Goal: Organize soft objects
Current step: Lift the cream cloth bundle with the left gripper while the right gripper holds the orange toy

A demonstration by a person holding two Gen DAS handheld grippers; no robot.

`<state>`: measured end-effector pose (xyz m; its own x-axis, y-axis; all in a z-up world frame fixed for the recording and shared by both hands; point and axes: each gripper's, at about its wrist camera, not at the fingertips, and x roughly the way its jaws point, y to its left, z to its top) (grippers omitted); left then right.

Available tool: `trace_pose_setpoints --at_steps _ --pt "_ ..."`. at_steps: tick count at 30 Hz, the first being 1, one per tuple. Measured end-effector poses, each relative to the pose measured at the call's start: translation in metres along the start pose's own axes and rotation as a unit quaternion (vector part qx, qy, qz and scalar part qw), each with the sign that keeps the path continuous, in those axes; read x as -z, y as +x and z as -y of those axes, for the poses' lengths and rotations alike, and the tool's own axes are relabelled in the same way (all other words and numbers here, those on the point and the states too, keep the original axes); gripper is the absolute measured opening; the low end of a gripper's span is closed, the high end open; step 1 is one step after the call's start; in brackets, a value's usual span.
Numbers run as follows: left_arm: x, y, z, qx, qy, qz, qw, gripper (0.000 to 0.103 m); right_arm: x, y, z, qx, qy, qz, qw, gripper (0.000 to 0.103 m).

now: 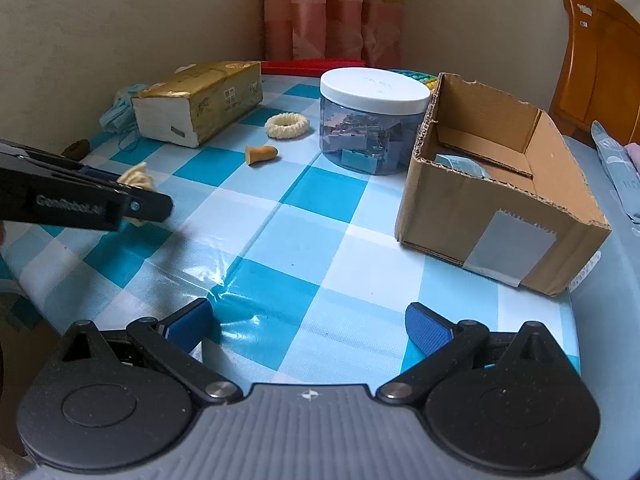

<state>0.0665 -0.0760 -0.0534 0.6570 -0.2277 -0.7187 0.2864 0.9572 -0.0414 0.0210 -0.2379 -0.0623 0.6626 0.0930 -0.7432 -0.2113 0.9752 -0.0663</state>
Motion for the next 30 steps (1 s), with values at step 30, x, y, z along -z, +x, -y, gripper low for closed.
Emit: trace_pose_setpoints --at_steps 30 --pt "0.008 0.001 -0.072 -0.050 -0.073 -0.013 0.9960 0.038 -0.112 0.090 -0.044 -0.083 -0.099 -0.001 0.992 0.090"
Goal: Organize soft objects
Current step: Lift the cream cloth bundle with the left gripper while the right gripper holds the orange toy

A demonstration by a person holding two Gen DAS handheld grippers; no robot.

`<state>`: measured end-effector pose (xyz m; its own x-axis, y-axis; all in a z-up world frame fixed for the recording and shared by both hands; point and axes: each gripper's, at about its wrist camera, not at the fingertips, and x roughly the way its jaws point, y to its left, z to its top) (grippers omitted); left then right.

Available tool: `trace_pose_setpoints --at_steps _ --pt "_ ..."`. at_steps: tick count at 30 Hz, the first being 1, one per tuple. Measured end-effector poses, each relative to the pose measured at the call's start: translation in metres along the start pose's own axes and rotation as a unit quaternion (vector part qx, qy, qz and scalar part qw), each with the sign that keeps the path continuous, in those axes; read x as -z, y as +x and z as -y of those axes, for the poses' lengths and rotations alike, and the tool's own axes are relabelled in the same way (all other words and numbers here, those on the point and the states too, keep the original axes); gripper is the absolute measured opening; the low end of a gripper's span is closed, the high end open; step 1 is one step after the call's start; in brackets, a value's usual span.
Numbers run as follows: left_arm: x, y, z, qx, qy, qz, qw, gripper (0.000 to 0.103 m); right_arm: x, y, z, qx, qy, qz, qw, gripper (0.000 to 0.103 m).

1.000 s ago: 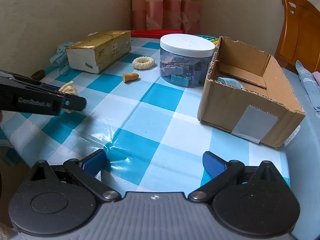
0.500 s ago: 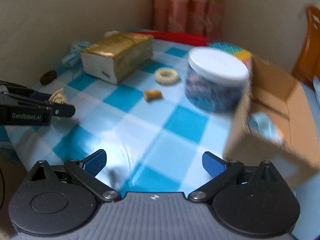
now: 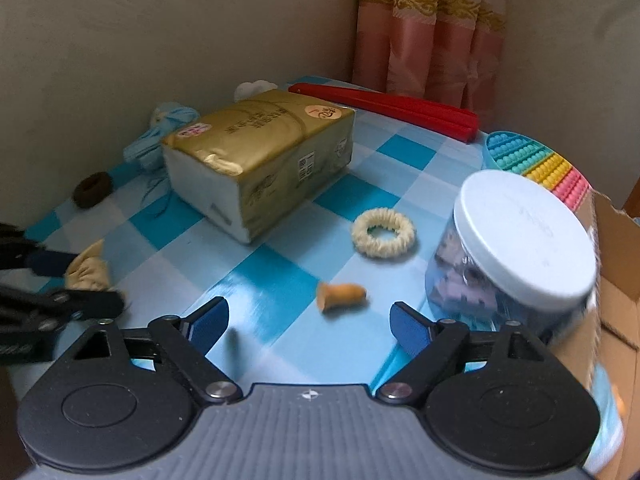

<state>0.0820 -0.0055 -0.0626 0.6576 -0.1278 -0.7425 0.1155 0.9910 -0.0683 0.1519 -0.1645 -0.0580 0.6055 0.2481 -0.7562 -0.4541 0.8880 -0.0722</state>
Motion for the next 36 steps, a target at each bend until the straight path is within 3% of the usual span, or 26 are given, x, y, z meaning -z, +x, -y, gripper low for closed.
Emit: trace_pose_setpoints --at_steps 11,17,20,22,27,36 --pt "-0.002 0.002 -0.004 -0.003 -0.011 0.000 0.9999 0.038 -0.007 0.016 -0.003 -0.032 -0.016 -0.006 0.999 0.088" --pt "-0.002 0.002 -0.005 -0.002 -0.013 -0.001 0.9999 0.038 -0.007 0.009 -0.005 -0.028 -0.023 -0.009 0.999 0.069" --pt "-0.002 0.002 -0.005 -0.002 -0.013 -0.002 0.9999 0.038 -0.008 0.007 -0.002 -0.018 -0.015 -0.009 1.000 0.051" --pt "-0.002 0.002 -0.005 0.000 -0.012 -0.002 0.9999 0.038 -0.009 0.006 -0.001 -0.013 -0.017 -0.012 1.000 0.031" --pt "-0.003 0.002 -0.004 0.000 -0.010 -0.004 0.9999 0.038 -0.008 0.001 -0.004 0.009 -0.026 -0.014 1.000 0.031" --pt "-0.007 -0.013 0.002 0.010 0.016 -0.004 0.9998 0.038 0.003 -0.040 -0.007 -0.007 -0.026 -0.016 1.000 0.031"
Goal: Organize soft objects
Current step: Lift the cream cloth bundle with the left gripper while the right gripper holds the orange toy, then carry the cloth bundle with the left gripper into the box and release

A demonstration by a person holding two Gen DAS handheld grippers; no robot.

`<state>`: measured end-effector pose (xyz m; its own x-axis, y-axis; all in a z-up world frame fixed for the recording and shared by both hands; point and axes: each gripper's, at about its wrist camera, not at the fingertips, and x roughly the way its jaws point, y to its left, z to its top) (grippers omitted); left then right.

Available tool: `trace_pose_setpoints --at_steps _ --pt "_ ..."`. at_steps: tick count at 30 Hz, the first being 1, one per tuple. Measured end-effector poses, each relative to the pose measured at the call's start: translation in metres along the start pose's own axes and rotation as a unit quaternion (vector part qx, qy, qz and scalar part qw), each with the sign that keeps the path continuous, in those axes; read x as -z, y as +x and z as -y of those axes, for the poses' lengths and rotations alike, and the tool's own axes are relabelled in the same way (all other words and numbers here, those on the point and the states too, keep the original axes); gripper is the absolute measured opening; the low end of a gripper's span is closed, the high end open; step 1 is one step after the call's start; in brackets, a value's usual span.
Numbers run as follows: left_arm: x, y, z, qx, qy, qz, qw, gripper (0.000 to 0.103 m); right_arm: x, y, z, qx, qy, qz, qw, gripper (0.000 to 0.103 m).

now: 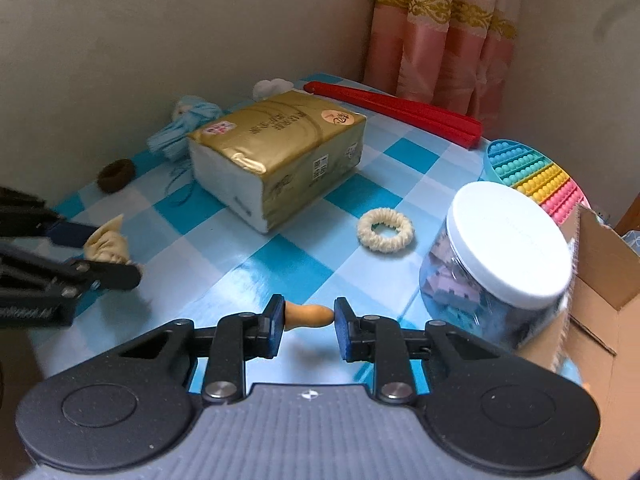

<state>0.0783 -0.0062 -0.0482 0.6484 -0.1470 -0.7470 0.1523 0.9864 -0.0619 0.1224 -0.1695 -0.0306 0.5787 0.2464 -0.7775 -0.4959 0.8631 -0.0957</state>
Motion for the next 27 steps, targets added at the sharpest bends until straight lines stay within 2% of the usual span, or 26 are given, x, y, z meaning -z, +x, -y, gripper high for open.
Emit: trace_pose_setpoints --at_steps 5,10,17,23,24,25,27 --pt "-0.002 -0.011 0.004 0.009 0.019 -0.009 0.9997 0.038 0.012 -0.035 0.004 -0.002 0.008 0.007 1.000 0.031" --pt "-0.004 -0.018 0.011 0.007 0.041 -0.022 0.9989 0.038 0.023 -0.074 0.021 0.018 0.014 0.030 0.999 0.031" --pt "-0.010 -0.024 0.032 0.007 0.069 -0.029 0.9972 0.038 0.037 -0.111 0.070 0.078 0.041 0.051 0.995 0.031" --pt "-0.018 -0.023 0.058 0.022 0.095 -0.030 0.9947 0.038 0.057 -0.113 0.111 0.120 0.079 0.031 0.989 0.032" --pt "-0.020 -0.023 0.061 0.024 0.099 -0.030 0.9944 0.038 0.060 -0.112 0.114 0.121 0.081 0.028 0.989 0.036" --pt "-0.022 -0.023 0.065 0.027 0.103 -0.030 0.9939 0.038 0.063 -0.112 0.117 0.123 0.083 0.027 0.989 0.047" --pt "-0.025 -0.022 0.073 0.032 0.112 -0.032 0.9927 0.038 0.068 -0.113 0.118 0.118 0.084 0.030 0.989 0.061"
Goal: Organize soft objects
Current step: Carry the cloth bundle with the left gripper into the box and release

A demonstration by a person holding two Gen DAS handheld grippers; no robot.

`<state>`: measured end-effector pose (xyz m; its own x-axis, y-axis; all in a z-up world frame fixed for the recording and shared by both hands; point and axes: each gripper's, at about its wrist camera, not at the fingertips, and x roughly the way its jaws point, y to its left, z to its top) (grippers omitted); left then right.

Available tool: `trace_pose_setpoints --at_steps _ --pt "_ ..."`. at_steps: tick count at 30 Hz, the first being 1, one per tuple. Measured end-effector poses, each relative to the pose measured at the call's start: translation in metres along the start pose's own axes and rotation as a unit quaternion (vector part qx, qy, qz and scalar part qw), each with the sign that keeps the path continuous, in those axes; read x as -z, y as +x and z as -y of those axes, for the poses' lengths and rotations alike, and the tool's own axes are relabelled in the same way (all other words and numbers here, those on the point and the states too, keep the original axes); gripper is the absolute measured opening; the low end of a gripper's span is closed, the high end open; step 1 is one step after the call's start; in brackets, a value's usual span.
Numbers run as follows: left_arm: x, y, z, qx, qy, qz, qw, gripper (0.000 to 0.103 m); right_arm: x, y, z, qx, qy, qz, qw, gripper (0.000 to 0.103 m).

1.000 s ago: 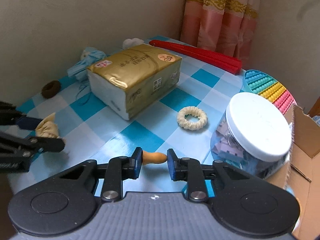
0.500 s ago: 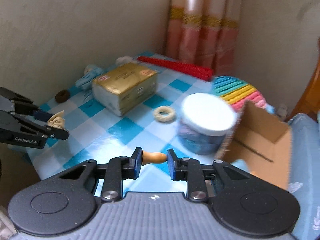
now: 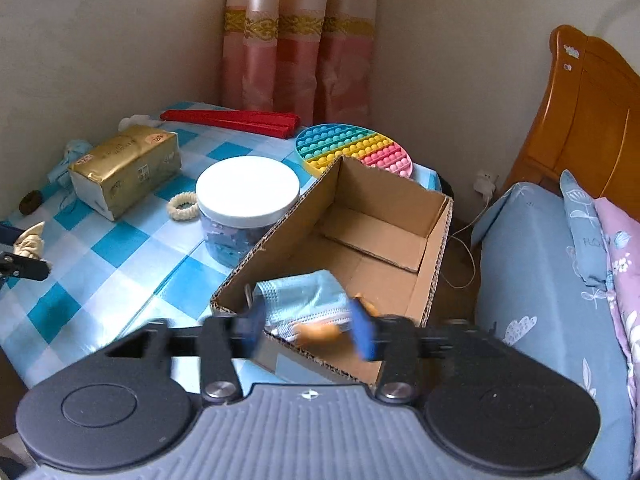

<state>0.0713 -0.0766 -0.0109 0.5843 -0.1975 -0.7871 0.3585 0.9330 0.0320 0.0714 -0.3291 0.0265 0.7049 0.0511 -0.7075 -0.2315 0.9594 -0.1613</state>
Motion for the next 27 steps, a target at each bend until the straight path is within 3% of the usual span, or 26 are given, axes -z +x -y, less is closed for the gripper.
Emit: trace_pose_setpoints --at_steps 10,18,23,27 --pt "-0.031 0.004 0.035 0.042 0.070 -0.015 0.9965 0.038 0.017 -0.018 -0.013 -0.044 -0.011 0.027 0.999 0.091" --pt "-0.075 0.003 0.076 0.098 0.146 -0.022 0.9842 0.038 0.034 -0.024 -0.025 -0.056 -0.026 0.015 0.998 0.098" --pt "-0.106 0.008 0.111 0.121 0.198 -0.025 0.9725 0.038 0.038 -0.027 -0.029 -0.056 -0.031 0.005 0.998 0.101" --pt "-0.133 0.018 0.134 0.130 0.212 -0.016 0.9684 0.038 0.040 -0.031 -0.028 -0.057 -0.029 0.013 0.998 0.103"
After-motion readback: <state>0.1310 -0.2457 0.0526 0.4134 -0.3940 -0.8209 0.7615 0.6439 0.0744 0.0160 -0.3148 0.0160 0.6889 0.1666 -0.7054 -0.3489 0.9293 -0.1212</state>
